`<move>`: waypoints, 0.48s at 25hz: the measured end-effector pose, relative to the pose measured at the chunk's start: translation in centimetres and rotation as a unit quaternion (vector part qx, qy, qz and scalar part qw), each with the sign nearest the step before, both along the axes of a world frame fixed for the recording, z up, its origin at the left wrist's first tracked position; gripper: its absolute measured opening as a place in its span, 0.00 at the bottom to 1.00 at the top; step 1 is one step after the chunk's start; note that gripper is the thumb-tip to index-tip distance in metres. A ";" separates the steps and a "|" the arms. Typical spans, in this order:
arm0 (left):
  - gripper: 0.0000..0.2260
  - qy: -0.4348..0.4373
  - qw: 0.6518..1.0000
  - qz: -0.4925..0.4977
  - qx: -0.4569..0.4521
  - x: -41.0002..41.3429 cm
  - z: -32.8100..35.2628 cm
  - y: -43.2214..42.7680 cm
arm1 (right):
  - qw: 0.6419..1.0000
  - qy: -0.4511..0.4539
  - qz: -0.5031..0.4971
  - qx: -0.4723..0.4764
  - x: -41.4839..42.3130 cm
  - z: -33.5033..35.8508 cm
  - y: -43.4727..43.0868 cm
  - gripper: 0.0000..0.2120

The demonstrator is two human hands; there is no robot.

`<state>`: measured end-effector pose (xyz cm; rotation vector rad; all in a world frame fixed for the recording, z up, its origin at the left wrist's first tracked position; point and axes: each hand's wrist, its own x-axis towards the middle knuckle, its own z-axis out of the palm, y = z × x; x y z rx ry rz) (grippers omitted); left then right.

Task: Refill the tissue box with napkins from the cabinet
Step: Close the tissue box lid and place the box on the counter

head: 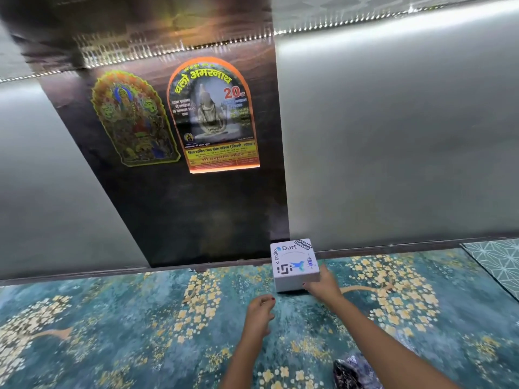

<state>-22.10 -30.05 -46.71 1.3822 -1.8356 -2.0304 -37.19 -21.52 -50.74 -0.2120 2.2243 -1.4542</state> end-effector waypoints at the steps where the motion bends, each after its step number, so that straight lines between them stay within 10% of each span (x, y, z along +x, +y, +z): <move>1: 0.05 0.003 1.000 -0.003 -0.002 0.0 0.1 0.2 | 0.999 0.041 -0.022 0.006 1.0 0.4 -0.1 0.27; 6: 0.07 0.013 1.000 0.001 -0.005 0.4 0.1 0.0 | 0.978 0.181 0.076 0.068 5.5 0.7 -1.7 0.15; 12: 0.11 0.017 1.000 0.006 -0.016 1.2 -0.1 -0.7 | 0.930 0.175 0.283 0.154 3.7 0.6 -1.5 0.32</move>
